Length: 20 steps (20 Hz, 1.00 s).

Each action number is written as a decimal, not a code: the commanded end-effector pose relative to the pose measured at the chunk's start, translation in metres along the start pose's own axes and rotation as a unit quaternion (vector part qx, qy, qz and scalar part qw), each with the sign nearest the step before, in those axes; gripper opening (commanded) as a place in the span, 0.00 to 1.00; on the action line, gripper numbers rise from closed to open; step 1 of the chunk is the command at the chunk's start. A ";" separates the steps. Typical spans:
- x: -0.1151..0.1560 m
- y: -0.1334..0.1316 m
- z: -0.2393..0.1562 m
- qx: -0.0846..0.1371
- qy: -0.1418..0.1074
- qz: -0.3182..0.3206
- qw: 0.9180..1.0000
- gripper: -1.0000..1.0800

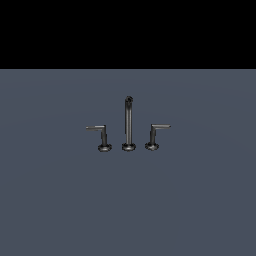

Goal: Turn on the faucet by rotating a designated handle.

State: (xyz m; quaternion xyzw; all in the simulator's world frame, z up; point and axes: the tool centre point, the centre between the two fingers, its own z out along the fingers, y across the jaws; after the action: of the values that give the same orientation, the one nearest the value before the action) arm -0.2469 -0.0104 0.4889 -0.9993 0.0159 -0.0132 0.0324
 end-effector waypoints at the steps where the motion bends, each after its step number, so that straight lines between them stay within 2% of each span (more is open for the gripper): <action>1: 0.000 0.000 0.000 0.000 0.000 0.000 1.000 0.00; 11: 0.004 -0.011 0.014 -0.001 0.000 0.026 1.000 0.00; 20: 0.017 -0.038 0.051 -0.004 0.002 0.095 0.996 0.00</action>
State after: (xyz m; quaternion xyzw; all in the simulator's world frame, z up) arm -0.2308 0.0242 0.4481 -0.9948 0.0964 -0.0120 0.0297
